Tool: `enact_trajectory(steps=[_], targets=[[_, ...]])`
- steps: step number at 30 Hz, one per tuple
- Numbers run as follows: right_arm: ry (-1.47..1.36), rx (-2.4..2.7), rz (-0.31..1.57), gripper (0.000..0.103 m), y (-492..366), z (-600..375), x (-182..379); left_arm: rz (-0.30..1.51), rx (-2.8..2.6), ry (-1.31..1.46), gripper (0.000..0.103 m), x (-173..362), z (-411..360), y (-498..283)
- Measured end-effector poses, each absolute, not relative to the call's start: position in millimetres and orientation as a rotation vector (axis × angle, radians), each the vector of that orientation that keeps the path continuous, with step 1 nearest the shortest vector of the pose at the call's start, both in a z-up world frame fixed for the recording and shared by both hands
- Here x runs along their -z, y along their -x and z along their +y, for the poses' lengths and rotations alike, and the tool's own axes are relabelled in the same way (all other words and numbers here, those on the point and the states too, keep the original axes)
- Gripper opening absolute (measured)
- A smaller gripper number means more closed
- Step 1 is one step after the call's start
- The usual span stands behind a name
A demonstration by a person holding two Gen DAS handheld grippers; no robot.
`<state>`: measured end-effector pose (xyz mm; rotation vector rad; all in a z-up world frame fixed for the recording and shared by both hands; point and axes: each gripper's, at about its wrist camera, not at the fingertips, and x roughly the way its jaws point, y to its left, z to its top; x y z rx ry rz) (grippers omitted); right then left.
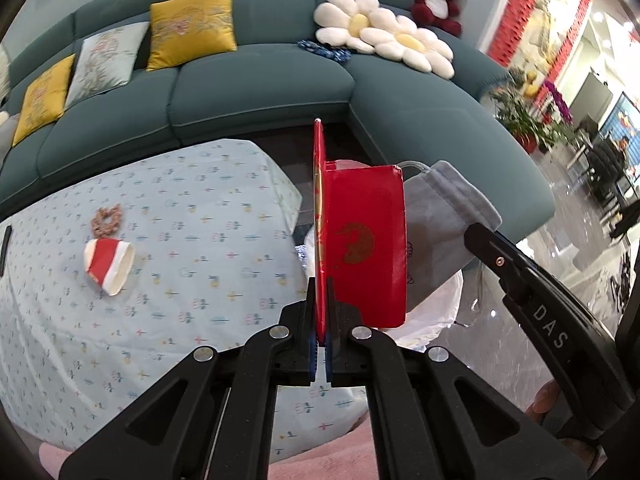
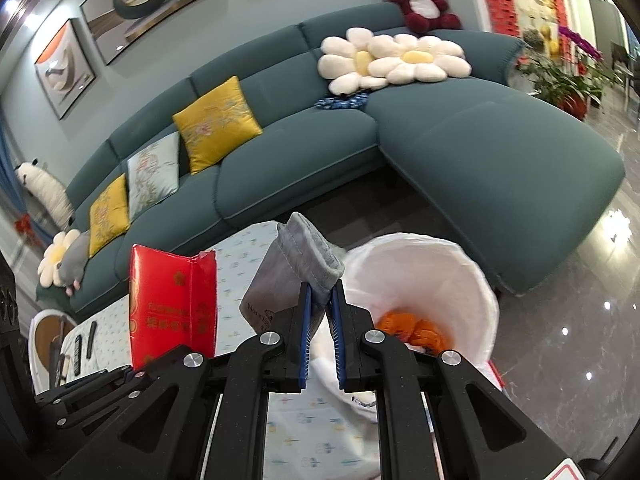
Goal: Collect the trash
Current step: 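Carry the red box and grey pouch over the wastebasket with both tools, then open both tools to drop the box and pouch into the wastebasket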
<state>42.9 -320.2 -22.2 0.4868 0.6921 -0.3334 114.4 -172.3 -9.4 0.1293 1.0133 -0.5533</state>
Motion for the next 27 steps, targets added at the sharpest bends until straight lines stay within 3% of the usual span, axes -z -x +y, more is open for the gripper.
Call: enact_trajectory(steps=[15,16,18,19,21,27], targets=[[-0.554,0.425,0.749,0.013,-31,-376,66,1.068,0.604,-0.183,0.006,47,-227,-119],[-0.559,0.424,0.754,0.015,-32,-377,68,1.072,0.605,-0.178,0.009,47,-228,-119],[-0.577,0.43,0.761,0.018,-34,-380,72,1.081,0.592,-0.171,0.035,51,-228,-122],[-0.583,0.426,0.764,0.02,-35,-380,74,1.078,0.582,-0.17,0.038,51,-228,-123],[-0.576,0.434,0.771,0.026,-36,-381,76,1.082,0.569,-0.169,0.04,53,-226,-125],[-0.576,0.432,0.781,0.03,-39,-377,79,1.096,0.543,-0.143,0.04,54,-216,-130]])
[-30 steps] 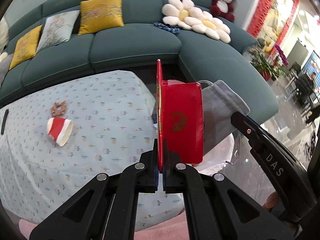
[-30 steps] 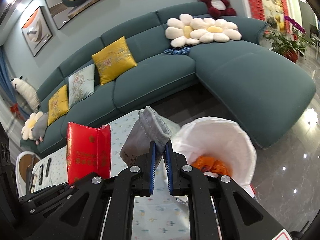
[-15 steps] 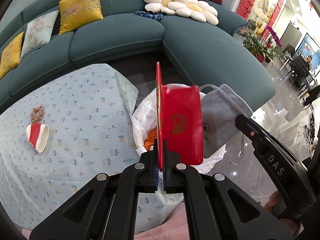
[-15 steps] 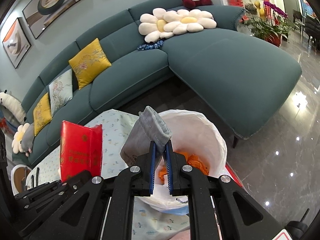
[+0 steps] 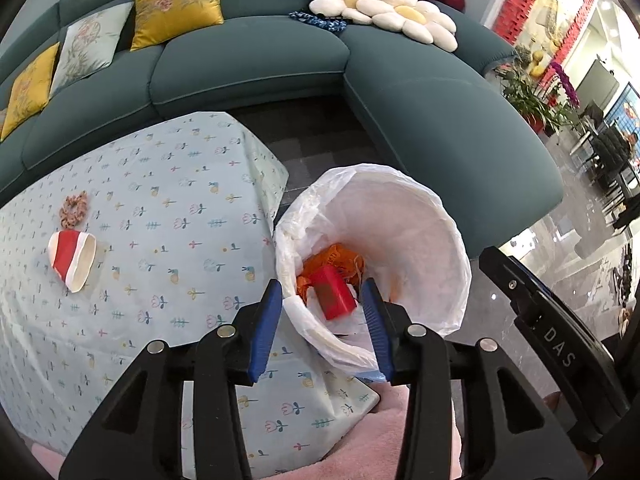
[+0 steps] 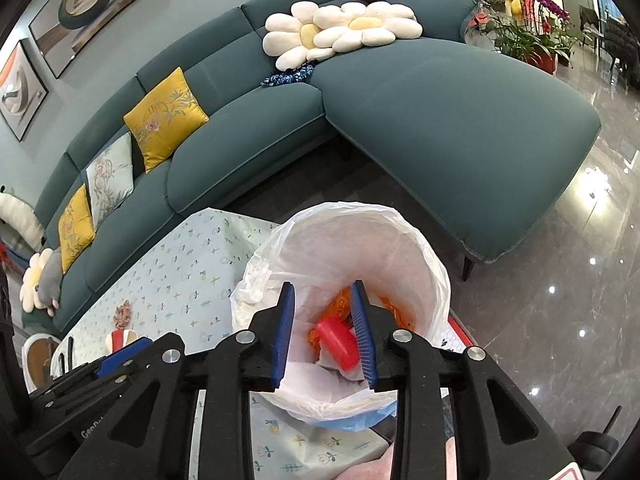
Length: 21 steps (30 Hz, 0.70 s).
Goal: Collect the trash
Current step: 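Open both tools to drop the box and pouch into the wastebasket, then withdraw both tools from the wastebasket back over the table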
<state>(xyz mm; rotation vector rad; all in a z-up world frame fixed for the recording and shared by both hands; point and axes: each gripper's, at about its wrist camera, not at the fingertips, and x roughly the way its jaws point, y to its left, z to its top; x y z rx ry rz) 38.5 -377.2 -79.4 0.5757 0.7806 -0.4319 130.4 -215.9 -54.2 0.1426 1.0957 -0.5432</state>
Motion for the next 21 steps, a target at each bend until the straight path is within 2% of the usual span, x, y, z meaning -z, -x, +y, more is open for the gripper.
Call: enact_trajectory(steps=[5,14,17,21], targets=[[-0.561,0.422,0.783,0.034,-42,-365,77,1.093,0.525,-0.126,0.04,50,-202,-133],[-0.51,0.381,0.783,0.036,-51,-333,64,1.086,0.479,-0.077,0.043,41,-167,-137],[-0.49,0.364,0.785,0.036,-56,-320,59,1.081,0.455,-0.055,0.048,39,-150,-141],[-0.467,0.34,0.789,0.036,-62,-302,54,1.074,0.423,-0.023,0.05,36,-126,-146]])
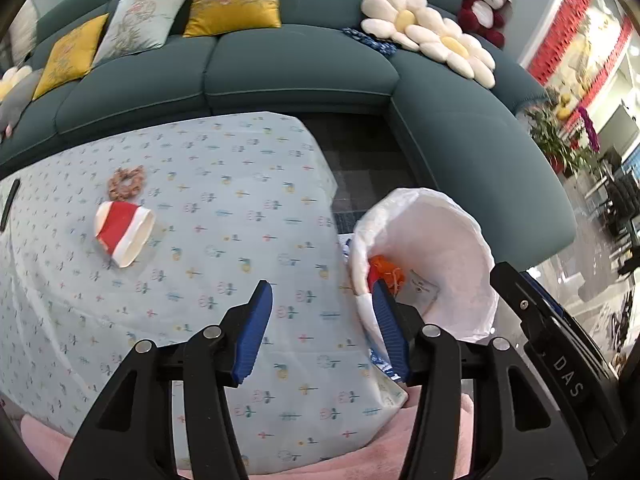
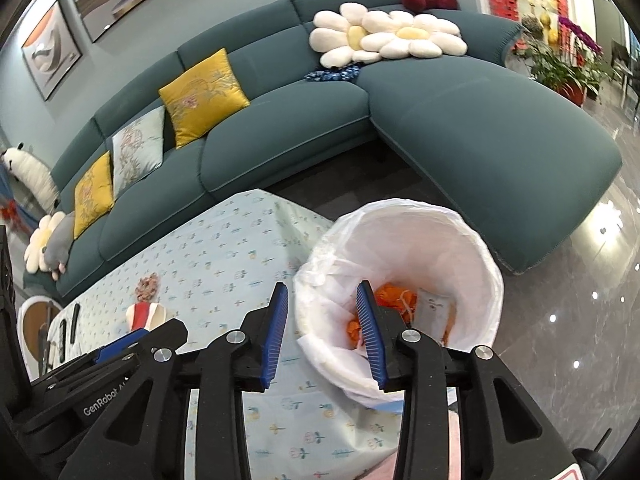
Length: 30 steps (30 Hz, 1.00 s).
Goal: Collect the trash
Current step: 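Withdraw both tools from the wastebasket back over the table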
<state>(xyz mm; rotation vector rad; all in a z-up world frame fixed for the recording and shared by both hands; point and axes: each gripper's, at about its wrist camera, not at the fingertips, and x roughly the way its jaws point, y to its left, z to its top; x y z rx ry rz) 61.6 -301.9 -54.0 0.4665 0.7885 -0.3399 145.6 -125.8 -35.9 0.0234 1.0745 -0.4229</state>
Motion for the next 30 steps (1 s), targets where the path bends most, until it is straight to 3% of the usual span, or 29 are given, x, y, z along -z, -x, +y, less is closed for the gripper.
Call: enact_trajectory(steps=[9,11,30], targets=[[-0.414,0.281,0.809,0.038,-77,-253,49,1.068,0.341,0.029,0.056,38,-67,-157],[-0.407,0.269,0.811,0.041,-81,-242,48,1.071,0.325,0.043,0.056,40,-53,-160],[-0.301,0.107,0.923,0.041,-127,-121,79,1.122,0.129,0.165,0.057,82,87,-187]])
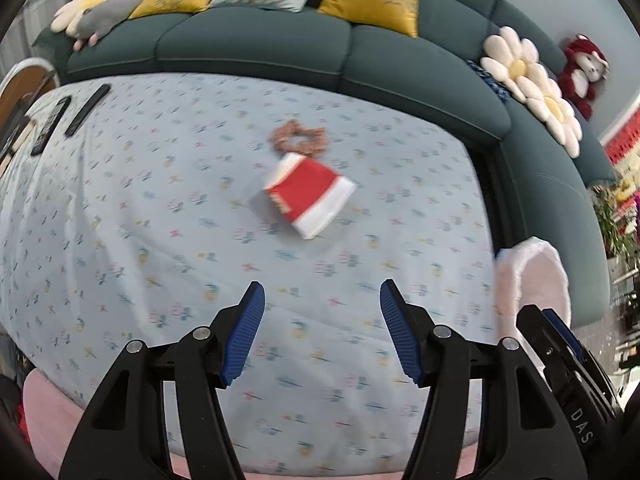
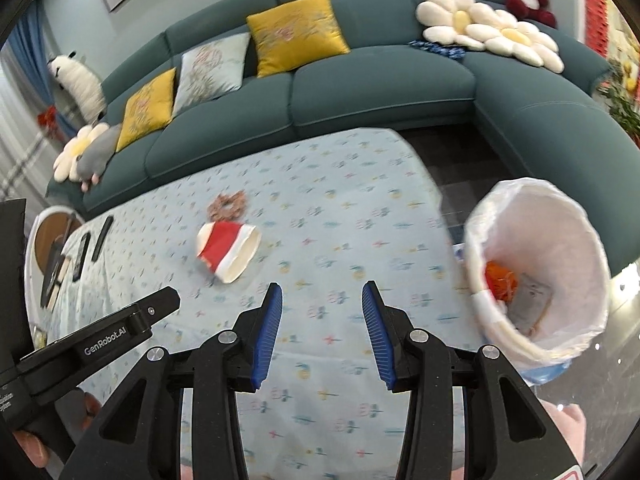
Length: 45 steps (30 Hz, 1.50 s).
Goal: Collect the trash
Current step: 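Withdraw both tools from the wastebasket back over the table, then grasp the red-and-white paper cup with the right tool while the left tool grasps the pink scrunchie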
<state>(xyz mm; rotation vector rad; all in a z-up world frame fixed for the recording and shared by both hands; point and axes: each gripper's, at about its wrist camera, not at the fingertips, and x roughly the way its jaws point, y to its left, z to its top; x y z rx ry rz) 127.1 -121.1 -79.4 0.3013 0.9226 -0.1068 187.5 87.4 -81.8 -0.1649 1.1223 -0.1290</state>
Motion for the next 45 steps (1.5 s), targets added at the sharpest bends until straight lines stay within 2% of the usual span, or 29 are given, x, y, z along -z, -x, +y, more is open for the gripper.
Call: enact_trajectory(steps=[13,30,31,32,33,34,43,45], targets=[[-0.293,-0.02,1.06,0.041,-188,-49,141,1.211,0.005,0.262,0.057,136,183,-236],[-0.4,-0.139,1.133,0.041,-289,-18,208,1.247,0.088,0.369,0.057,157,186,-351],[-0.407,-0.145,1.134,0.039,-291,-18,210,1.254,0.099,0.372,0.057,159,181,-358],[-0.415,-0.154,1.136,0.027,-295,-18,212,1.26,0.105,0.371,0.057,161,176,-364],[-0.422,-0.169,1.134,0.009,-297,-18,214,1.263,0.11,0.368,0.057,163,172,-369],[-0.424,-0.189,1.138,0.006,-298,-18,216,1.268,0.116,0.365,0.057,165,167,-375],[-0.51,-0.174,1.066,0.003,-282,-55,204,1.325,0.12,0.36,0.057,194,124,-416],[-0.534,-0.135,1.06,0.003,-278,-69,203,1.341,0.088,0.33,0.052,202,116,-421]])
